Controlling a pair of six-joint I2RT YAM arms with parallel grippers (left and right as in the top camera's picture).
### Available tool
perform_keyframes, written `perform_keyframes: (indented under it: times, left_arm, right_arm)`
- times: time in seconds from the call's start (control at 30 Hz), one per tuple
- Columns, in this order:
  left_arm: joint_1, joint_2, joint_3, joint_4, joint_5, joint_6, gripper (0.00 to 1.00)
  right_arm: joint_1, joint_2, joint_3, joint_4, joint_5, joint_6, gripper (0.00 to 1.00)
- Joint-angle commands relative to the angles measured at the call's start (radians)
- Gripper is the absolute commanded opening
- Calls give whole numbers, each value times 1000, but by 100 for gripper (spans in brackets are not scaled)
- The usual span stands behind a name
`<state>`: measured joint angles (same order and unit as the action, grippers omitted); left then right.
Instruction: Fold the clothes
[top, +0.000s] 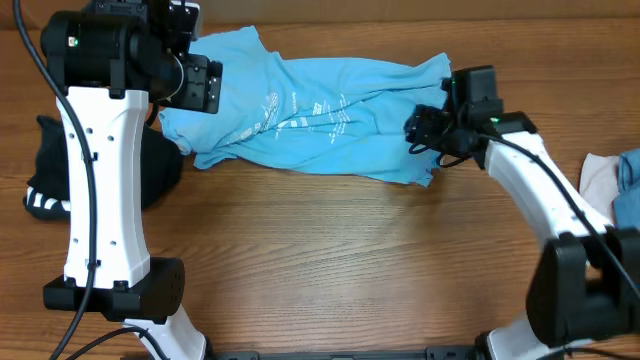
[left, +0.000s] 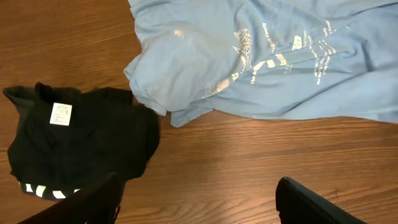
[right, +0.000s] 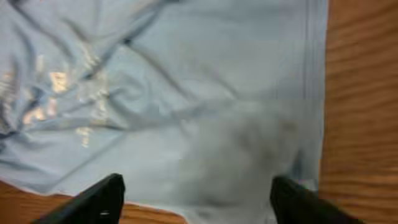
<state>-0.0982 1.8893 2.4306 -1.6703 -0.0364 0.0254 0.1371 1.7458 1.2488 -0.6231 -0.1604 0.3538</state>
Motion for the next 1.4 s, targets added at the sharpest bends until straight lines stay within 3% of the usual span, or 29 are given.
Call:
perform_keyframes:
  times: [0.0, 0.1, 0.17, 0.33, 0.47, 0.53, 0.57, 0.67, 0.8, 0.93, 1.07, 1.13, 1.27, 1.3, 1.37]
  left_arm:
    - [-8, -12, 6, -2, 12, -14, 83]
    - [-8, -12, 6, -13, 42, -10, 83]
    - [-8, -12, 6, -19, 42, -10, 83]
    - [-8, -12, 6, -19, 42, -10, 82]
    - [-8, -12, 6, -19, 42, -10, 82]
    - [-8, -12, 6, -19, 41, -10, 82]
    - [-8, -12, 6, -19, 41, -10, 82]
    - [-8, -12, 6, -19, 41, -10, 82]
    - [-8, -12, 6, -19, 55, -10, 83]
    - [-20, -12, -16, -19, 241, -11, 76]
    - [-97, -12, -226, -7, 276, -25, 73]
    - [-159, -12, -378, 45, 202, -25, 74]
    - [-296, -12, -743, 341, -23, -29, 74]
    - [-337, -12, -882, 541, -106, -26, 75]
    - [-352, -12, -968, 702, -169, -2, 72]
  right_arm:
    - [-6, 19, 8, -43, 2, -11, 82]
    - [-7, 19, 7, -149, 3, -10, 80]
    - [-7, 41, 7, -172, 3, -10, 73]
    - [-6, 127, 7, -53, -35, 118, 55]
    - [-6, 136, 7, -48, -35, 130, 32]
    - [-6, 136, 7, -50, -35, 130, 6]
    - [-6, 136, 8, -47, -35, 129, 4]
    - [-36, 87, 37, -96, -29, 82, 4]
    - [-93, -110, 80, -213, 48, 37, 4]
    - [-105, -228, 80, -269, 69, 4, 4]
    - [-105, -231, 80, -265, 70, 3, 4]
    - [-105, -231, 80, -261, 69, 4, 4]
    - [-105, -231, 80, -261, 62, 5, 4]
    - [-105, -231, 80, -262, 51, 5, 4]
    - [-105, -231, 80, -261, 51, 5, 4]
